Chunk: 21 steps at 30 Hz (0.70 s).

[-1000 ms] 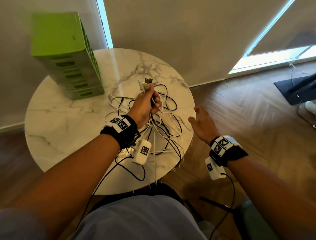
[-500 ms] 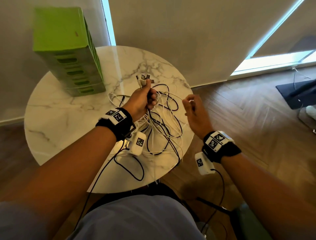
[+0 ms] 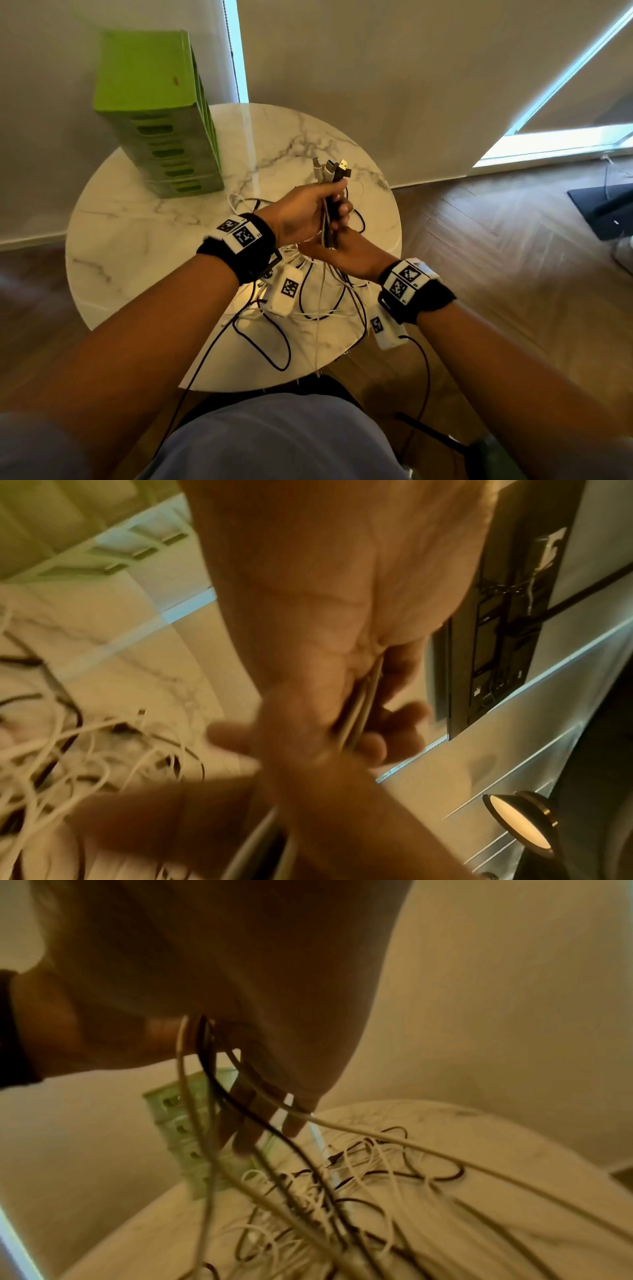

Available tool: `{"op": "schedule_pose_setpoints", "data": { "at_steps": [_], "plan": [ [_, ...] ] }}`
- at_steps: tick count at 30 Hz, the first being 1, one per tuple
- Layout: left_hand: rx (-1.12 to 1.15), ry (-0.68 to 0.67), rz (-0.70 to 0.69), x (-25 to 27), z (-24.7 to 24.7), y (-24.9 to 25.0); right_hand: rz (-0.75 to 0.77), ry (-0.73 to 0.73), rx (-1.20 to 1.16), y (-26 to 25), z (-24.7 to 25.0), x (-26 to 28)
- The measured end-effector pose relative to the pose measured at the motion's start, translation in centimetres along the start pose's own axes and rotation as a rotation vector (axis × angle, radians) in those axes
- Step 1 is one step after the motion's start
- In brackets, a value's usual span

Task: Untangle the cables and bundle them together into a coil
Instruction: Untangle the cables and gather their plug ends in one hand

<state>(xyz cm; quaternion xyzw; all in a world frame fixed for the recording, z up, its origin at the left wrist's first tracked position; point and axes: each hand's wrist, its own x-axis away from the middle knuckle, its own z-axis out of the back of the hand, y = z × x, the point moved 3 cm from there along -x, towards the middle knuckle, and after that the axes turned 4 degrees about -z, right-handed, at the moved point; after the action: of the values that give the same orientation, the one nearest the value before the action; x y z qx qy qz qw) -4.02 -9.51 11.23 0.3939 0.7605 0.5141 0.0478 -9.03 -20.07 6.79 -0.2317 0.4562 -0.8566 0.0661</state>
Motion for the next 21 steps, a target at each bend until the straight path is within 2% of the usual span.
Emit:
{"op": "schedule_pose_setpoints", "data": {
  "at_steps": [4,7,9,13,15,18,19,20,21],
  "plan": [
    [-0.299,-0.16,0.035,1.2,0.9,1.9,-0.137,-0.122,-0.094,0.8,-0.1,0.1],
    [-0.305,-0.263,0.134,1.8,1.3,2.1,-0.2,-0.164,-0.039,3.5,1.0,0.7],
    [-0.252,-0.224,0.15,1.8,1.1,2.4,-0.269,-0.183,0.015,5.3,2.0,1.4],
    [0.074,0.011,0.12,1.0,1.7,3.8,-0.453,-0.289,0.212,9.0,4.9,4.4],
    [0.14,0.104,0.07,0.6,2.5,4.5,-0.462,-0.172,0.217,10.2,6.8,5.6],
    [0.174,0.245,-0.073,-0.3,2.4,4.4,-0.356,0.266,0.232,10.2,9.0,6.8],
    [0.173,0.308,-0.142,-0.7,2.1,4.3,-0.318,0.368,0.285,9.8,8.8,6.9],
    [0.152,0.379,-0.204,-1.1,1.8,4.4,-0.291,0.411,0.378,9.5,8.2,6.8],
    [0.122,0.437,-0.256,-1.3,1.5,4.7,-0.274,0.376,0.52,9.3,7.0,6.7]
  ]
}}
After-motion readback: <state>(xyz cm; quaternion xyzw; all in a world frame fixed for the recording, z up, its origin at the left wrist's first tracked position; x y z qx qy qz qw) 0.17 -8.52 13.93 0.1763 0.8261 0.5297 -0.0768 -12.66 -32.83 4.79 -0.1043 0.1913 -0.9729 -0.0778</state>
